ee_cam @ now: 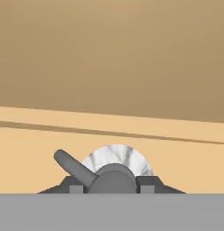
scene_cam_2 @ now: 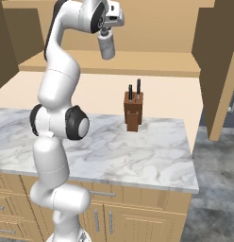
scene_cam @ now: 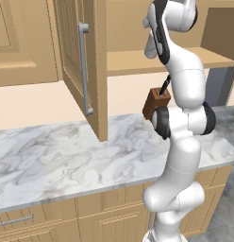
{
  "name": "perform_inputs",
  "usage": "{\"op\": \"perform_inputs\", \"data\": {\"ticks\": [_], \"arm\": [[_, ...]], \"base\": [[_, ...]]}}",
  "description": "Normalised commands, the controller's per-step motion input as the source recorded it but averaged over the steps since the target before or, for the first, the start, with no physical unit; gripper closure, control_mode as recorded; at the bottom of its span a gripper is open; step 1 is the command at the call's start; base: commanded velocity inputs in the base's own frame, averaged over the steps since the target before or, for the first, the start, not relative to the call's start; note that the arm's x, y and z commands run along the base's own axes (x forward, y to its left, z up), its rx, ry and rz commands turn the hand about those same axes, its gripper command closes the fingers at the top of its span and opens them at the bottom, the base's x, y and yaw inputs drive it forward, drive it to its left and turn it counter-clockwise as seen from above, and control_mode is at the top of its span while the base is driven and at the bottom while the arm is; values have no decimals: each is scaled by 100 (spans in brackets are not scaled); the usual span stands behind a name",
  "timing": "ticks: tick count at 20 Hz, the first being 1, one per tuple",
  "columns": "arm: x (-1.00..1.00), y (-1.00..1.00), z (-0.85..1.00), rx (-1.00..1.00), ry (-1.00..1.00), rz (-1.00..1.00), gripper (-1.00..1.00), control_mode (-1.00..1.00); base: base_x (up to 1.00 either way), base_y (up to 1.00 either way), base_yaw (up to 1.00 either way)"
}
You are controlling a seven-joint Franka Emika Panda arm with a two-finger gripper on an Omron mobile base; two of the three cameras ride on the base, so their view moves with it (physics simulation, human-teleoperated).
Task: Pick up the dish brush and soap dispenser from the sink, and place them back in the cabinet, and close the cabinet doors.
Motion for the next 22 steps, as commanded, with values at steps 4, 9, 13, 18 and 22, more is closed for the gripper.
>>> {"op": "perform_inputs", "data": {"ticks": [4,9,13,18,22], "arm": [[-18,0,0,0,0,0,100,-100],[-14,0,0,0,2,0,100,-100],[-8,0,-8,0,2,0,100,-100],[-4,0,-13,0,2,0,100,-100],[0,0,-13,0,0,0,100,-100]], "base": [[0,0,0],[0,0,0],[0,0,0],[0,0,0],[0,0,0]]}}
